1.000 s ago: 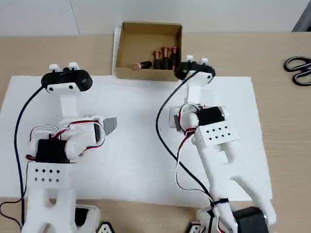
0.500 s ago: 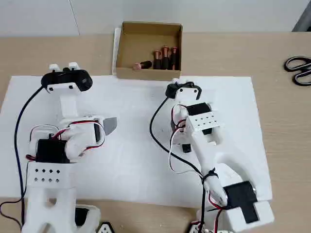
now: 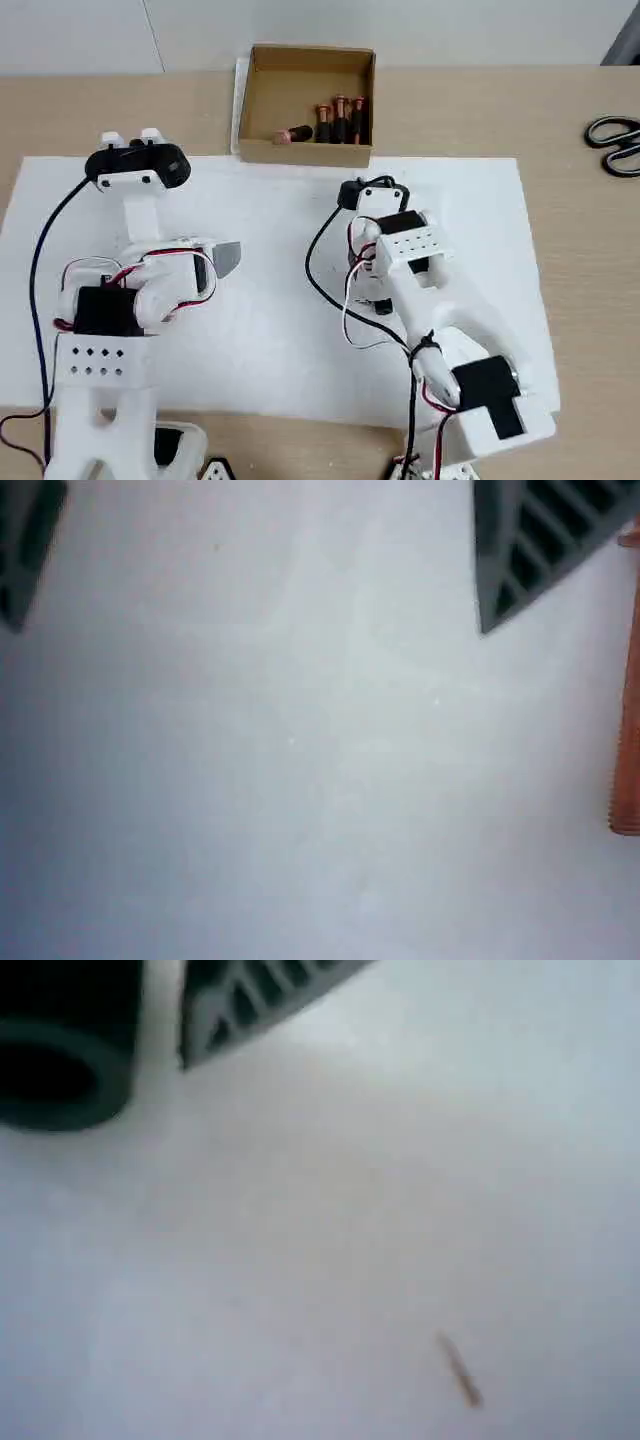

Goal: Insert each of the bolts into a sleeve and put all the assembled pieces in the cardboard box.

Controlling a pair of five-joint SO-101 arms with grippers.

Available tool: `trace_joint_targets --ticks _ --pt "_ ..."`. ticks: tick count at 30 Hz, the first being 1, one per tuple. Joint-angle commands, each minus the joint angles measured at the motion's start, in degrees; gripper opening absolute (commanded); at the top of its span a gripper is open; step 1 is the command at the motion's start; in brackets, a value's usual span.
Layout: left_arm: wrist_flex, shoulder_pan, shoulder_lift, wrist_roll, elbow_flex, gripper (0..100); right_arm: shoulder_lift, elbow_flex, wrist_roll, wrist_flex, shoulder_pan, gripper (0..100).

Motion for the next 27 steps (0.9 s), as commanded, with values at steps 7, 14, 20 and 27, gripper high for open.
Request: trace_joint_targets --ticks 7,14,20,27 --pt "0.0 0.2 -1.3 -0.4 -0.2 27 -1.9 -1.1 7.3 0.5 -0.1 0.0" --pt "1.1 0.2 -1.1 -0.4 -0.8 27 -14.7 -6.2 17.8 12.6 0.2 0.4" --pt "8.5 -0.2 -0.6 -5.6 -7.0 27 -26.6 -14.4 24.8 16.8 0.2 0.4" --pt "11.6 -5.7 13.6 -10.5 -13.8 27 -30.1 -14.6 26.5 17.5 0.3 0.4"
